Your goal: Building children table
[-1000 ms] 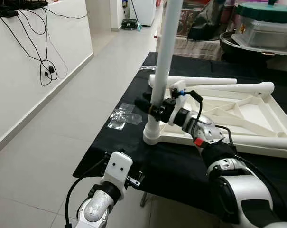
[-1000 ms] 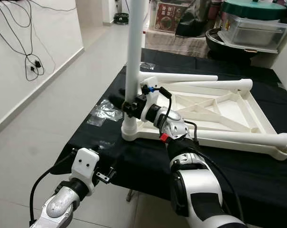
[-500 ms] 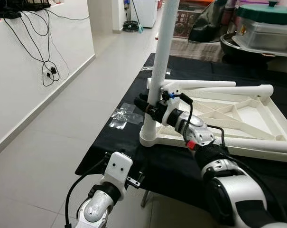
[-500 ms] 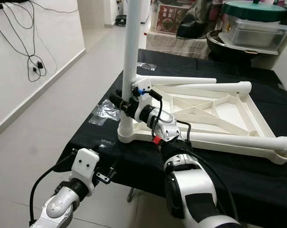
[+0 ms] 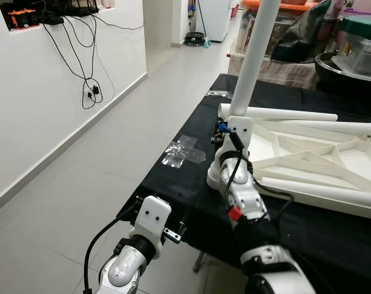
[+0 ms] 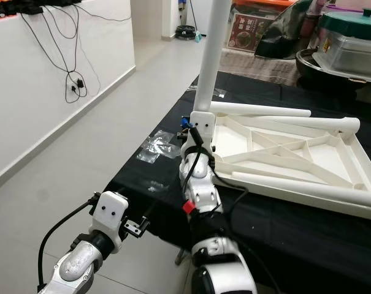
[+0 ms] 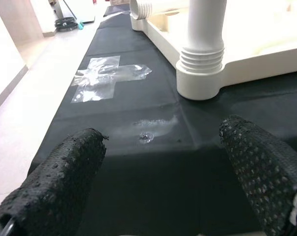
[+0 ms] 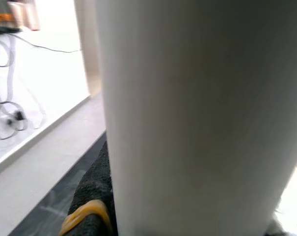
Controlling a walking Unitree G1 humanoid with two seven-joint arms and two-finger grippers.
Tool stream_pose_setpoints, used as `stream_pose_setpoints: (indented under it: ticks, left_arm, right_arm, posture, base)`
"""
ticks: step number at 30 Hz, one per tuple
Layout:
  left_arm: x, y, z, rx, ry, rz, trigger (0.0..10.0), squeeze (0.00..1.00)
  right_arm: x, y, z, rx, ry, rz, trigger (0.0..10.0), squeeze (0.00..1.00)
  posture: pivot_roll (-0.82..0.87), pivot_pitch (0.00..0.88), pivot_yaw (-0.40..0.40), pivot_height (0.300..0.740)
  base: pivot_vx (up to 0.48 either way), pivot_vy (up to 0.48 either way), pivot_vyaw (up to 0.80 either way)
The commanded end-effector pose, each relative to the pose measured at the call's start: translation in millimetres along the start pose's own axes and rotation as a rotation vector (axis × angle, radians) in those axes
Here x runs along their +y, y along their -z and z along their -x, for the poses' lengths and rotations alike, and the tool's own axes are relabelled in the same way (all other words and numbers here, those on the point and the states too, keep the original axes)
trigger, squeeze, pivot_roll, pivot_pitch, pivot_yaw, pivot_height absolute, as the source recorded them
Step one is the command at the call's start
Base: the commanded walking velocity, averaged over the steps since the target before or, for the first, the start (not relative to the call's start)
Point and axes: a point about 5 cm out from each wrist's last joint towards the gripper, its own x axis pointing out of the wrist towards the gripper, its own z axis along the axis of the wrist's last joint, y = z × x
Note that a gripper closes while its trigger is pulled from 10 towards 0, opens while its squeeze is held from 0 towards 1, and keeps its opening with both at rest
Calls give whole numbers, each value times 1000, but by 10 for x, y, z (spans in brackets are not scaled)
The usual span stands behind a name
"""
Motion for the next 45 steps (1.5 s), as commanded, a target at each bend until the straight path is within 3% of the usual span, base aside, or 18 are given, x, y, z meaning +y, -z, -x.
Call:
stream_pose_setpoints:
  ticks: [1,5,6,10,12,13,15,16,18,20,21,22,25,29,37,38,45]
  left_arm:
    - [-9,28,2,18,8,9,10000,0]
    - [-9,27,-1,18,7,11,10000,0]
    - [-9,27,-4,18,7,12,10000,0]
    - [-12,28,-7,17,9,13,10000,0]
    - [-16,26,-10,17,9,17,10000,0]
    - [-15,27,-9,17,8,16,10000,0]
    - [-15,27,-9,17,8,16,10000,0]
    - [-15,27,-8,18,8,15,10000,0]
    - [-14,28,-7,17,7,16,10000,0]
    - [-14,28,-6,17,7,17,10000,0]
    - [-19,30,-4,17,8,17,10000,0]
    - [-19,30,-4,17,8,17,10000,0]
    - [-25,30,-4,18,7,17,10000,0]
    - [-26,33,-2,19,7,17,10000,0]
    - [-33,58,9,24,10,16,10000,0]
    - [-35,60,10,25,10,16,10000,0]
    - [-33,72,15,27,12,18,10000,0]
  right_arm:
    - [-50,214,68,83,47,-7,10000,0]
    - [18,195,75,65,0,-14,10000,0]
    - [28,181,63,47,-45,-17,10000,1000]
    - [71,149,36,24,-183,-52,10000,1000]
    - [45,119,-21,33,-312,-35,10000,1000]
    - [2,108,-80,63,-413,-52,10000,0]
    - [2,108,-80,63,-413,-52,10000,0]
    - [-28,94,-114,84,-478,-71,10000,0]
    - [-44,58,-113,135,-765,-115,10000,0]
    - [-45,51,-100,144,-832,-122,10000,0]
    - [-33,34,-68,159,-979,-130,10000,0]
    - [-33,34,-68,159,-979,-130,10000,0]
    - [7,37,-16,184,-1139,-106,10000,0]
    - [21,42,-2,194,-1171,-106,10000,0]
    - [233,54,22,208,-1268,-107,10000,0]
    - [243,57,31,210,-1281,-108,0,0]
    - [254,23,-15,157,-1212,-114,0,0]
  posture:
    - [71,69,-61,740]
    - [73,71,-62,740]
    - [68,72,-60,740]
    - [64,71,-62,740]
    - [72,72,-70,740]
    - [70,74,-65,740]
    - [70,74,-65,740]
    - [70,74,-65,740]
    - [66,74,-67,740]
    - [66,74,-67,740]
    - [70,74,-65,740]
    - [70,74,-65,740]
    - [78,68,-71,740]
    - [77,63,-68,740]
    - [82,45,-67,740]
    - [82,45,-67,740]
    - [76,34,-67,740]
  base:
    - [0,0,0]
    - [0,0,0]
    - [0,0,0]
    - [0,0,0]
    - [0,0,0]
    - [0,0,0]
    - [0,0,0]
    - [0,0,0]
    - [0,0,0]
    - [0,0,0]
    - [0,0,0]
    - [0,0,0]
    - [0,0,0]
    - [0,0,0]
    - [0,0,0]
    - [0,0,0]
    - [0,0,0]
